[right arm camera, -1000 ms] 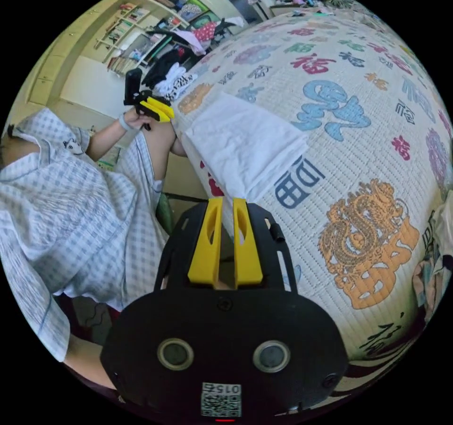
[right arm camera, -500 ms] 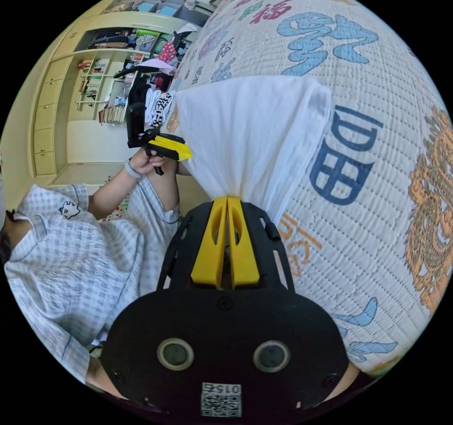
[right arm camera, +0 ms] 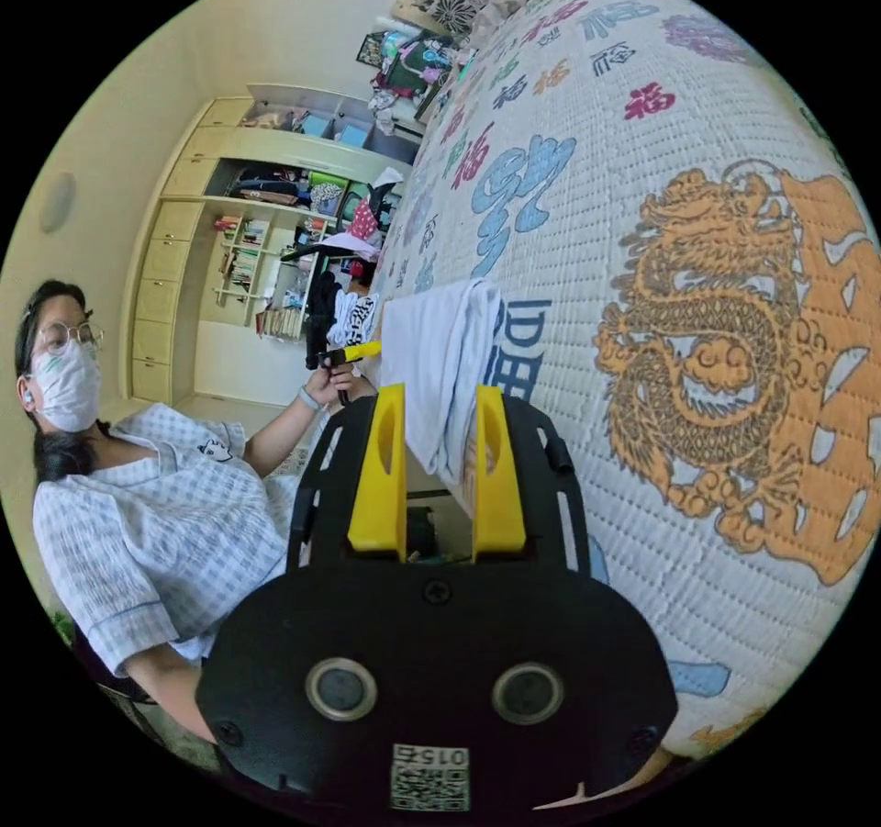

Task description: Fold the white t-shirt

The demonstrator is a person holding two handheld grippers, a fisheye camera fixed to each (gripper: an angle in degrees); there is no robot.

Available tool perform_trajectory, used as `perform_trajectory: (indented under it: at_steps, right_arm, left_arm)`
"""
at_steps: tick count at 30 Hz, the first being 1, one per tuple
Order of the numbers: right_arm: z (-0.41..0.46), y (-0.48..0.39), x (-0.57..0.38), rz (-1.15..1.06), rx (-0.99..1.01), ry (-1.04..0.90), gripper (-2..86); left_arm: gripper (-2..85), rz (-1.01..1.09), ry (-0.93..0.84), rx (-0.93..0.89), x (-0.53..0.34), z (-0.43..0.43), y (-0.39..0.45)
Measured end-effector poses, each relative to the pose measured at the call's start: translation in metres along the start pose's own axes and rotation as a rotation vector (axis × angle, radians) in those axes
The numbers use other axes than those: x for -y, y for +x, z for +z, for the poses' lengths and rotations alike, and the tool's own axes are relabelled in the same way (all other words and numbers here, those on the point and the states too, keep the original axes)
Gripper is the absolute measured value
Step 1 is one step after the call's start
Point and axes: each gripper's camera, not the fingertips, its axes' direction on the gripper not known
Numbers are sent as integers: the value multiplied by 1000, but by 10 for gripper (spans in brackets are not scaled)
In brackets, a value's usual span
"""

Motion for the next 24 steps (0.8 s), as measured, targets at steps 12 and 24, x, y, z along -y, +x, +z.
perform_trajectory:
  at_steps: [12, 24]
  right_arm:
    - [90, 104, 54, -19, 263, -131, 83]
    - [146, 98, 76, -55, 231, -123, 38]
  left_arm:
    - [119, 18, -93, -287, 63, -4, -35]
    - [40, 30, -64, -311, 67, -160, 4]
